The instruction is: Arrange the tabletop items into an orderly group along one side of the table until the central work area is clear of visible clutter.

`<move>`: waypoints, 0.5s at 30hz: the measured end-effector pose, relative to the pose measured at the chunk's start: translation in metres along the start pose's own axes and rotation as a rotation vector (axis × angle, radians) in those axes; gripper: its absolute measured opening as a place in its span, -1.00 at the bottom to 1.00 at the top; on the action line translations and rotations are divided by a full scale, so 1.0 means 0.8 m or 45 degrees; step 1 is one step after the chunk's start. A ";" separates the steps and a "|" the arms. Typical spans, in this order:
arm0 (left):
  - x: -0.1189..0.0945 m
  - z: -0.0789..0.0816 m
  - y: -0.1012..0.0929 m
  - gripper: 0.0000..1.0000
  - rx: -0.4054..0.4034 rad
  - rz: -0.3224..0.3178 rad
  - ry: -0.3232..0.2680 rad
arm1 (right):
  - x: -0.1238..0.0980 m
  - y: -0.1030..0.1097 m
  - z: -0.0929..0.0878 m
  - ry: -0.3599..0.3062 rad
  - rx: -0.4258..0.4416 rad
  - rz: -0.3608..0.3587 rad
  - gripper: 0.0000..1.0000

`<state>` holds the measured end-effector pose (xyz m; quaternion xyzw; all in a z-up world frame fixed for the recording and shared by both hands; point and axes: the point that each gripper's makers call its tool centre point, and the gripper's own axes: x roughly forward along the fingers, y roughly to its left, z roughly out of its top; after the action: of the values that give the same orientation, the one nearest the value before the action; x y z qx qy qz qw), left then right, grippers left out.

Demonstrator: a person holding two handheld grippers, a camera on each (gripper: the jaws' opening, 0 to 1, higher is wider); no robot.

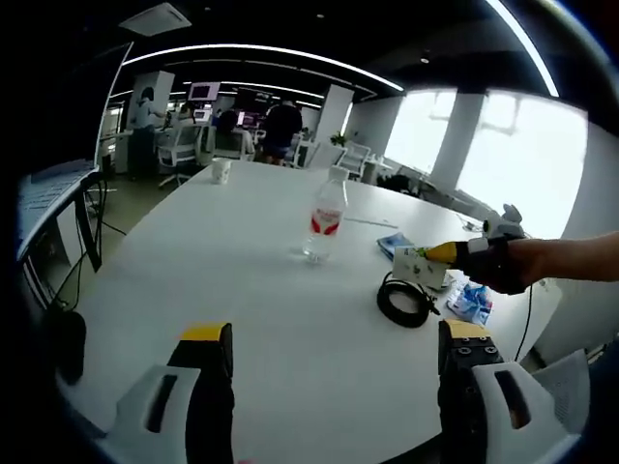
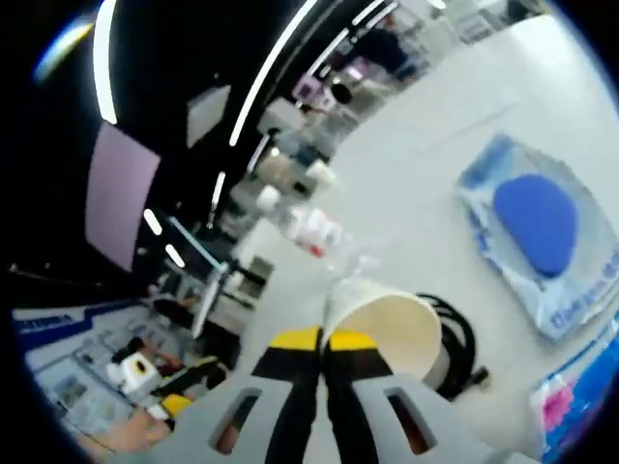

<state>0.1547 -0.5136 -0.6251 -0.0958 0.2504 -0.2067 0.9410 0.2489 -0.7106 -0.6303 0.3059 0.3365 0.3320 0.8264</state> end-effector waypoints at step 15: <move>0.002 -0.002 0.003 0.73 -0.005 -0.017 -0.010 | 0.016 0.018 0.019 0.203 -0.295 -0.021 -1.00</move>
<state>0.1559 -0.5121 -0.6279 -0.1000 0.2465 -0.2122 0.9403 0.2626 -0.6965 -0.6153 0.1783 0.3629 0.3851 0.8296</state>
